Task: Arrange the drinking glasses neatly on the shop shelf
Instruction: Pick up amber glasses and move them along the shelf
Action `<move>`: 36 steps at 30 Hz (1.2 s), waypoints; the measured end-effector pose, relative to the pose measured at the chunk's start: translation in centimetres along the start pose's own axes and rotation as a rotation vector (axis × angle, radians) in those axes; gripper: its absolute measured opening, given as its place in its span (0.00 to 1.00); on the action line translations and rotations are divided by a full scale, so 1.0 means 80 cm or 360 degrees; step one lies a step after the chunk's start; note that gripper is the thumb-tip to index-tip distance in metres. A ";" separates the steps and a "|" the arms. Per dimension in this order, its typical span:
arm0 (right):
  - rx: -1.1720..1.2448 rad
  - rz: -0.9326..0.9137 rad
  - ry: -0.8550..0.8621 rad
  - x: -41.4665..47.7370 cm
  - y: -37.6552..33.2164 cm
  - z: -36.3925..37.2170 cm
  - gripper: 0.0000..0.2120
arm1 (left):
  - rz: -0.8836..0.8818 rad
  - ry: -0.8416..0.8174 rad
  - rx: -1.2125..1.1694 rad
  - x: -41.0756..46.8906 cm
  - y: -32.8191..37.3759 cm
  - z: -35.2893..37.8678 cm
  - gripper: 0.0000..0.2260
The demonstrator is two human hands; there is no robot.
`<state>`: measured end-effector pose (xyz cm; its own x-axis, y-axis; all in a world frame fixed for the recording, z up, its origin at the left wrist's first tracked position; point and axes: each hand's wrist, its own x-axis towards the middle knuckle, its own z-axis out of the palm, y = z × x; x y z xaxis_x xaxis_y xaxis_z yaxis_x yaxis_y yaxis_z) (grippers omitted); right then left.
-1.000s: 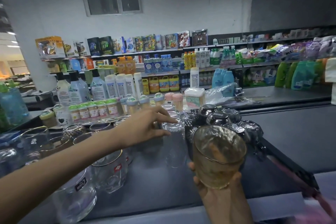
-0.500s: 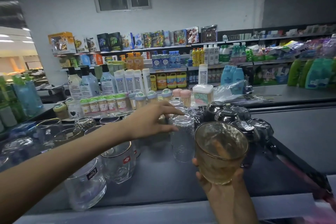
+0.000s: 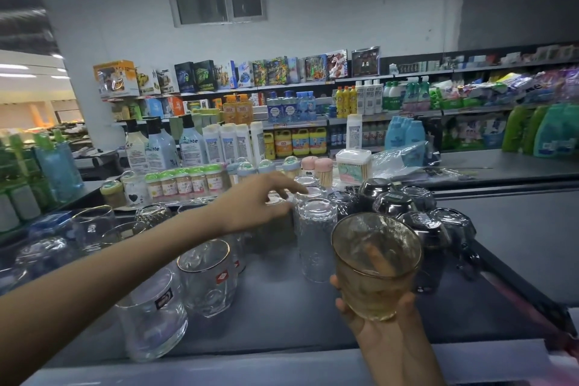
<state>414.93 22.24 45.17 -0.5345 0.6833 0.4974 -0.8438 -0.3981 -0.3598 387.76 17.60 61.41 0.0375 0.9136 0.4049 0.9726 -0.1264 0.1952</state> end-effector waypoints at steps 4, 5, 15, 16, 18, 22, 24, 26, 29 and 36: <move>-0.0362 0.0218 0.0055 0.001 0.012 0.024 0.55 | -0.0266 -0.0098 0.0319 0.004 -0.042 -0.002 0.17; -0.0380 0.0219 0.0100 0.003 0.012 0.036 0.56 | -0.0331 -0.0201 0.0447 0.006 -0.049 -0.001 0.19; -0.0402 0.0262 0.0214 0.002 0.008 0.049 0.42 | -0.0512 -0.0373 0.0756 0.028 -0.077 0.031 0.32; -0.0393 0.0260 0.0206 0.001 0.008 0.049 0.44 | -0.0524 -0.0366 0.0748 0.029 -0.077 0.031 0.32; -0.0380 0.0266 0.0209 0.001 0.007 0.051 0.48 | -0.0524 -0.0355 0.0729 0.031 -0.079 0.033 0.32; -0.0420 0.0285 0.0268 0.001 0.006 0.056 0.51 | -0.0507 -0.0335 0.0765 0.027 -0.081 0.034 0.31; -0.0484 0.0276 0.0250 0.000 0.005 0.058 0.49 | -0.0481 -0.0296 0.0747 0.020 -0.076 0.029 0.29; -0.0643 0.0245 0.0203 0.002 0.000 0.067 0.45 | -0.0448 -0.0189 0.0596 0.010 -0.066 0.014 0.25; -0.1071 0.0117 0.0203 0.013 -0.017 0.087 0.45 | -0.0373 0.0125 0.0187 -0.015 -0.040 -0.020 0.16; -0.2235 -0.0085 -0.0222 0.079 -0.059 0.182 0.41 | -0.0112 0.0333 -0.0708 -0.104 0.065 -0.092 0.17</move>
<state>414.82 19.54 61.54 -0.5740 0.5798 0.5782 -0.1572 0.6150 -0.7727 390.82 6.53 65.63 -0.1161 0.8346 0.5385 0.7772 -0.2613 0.5725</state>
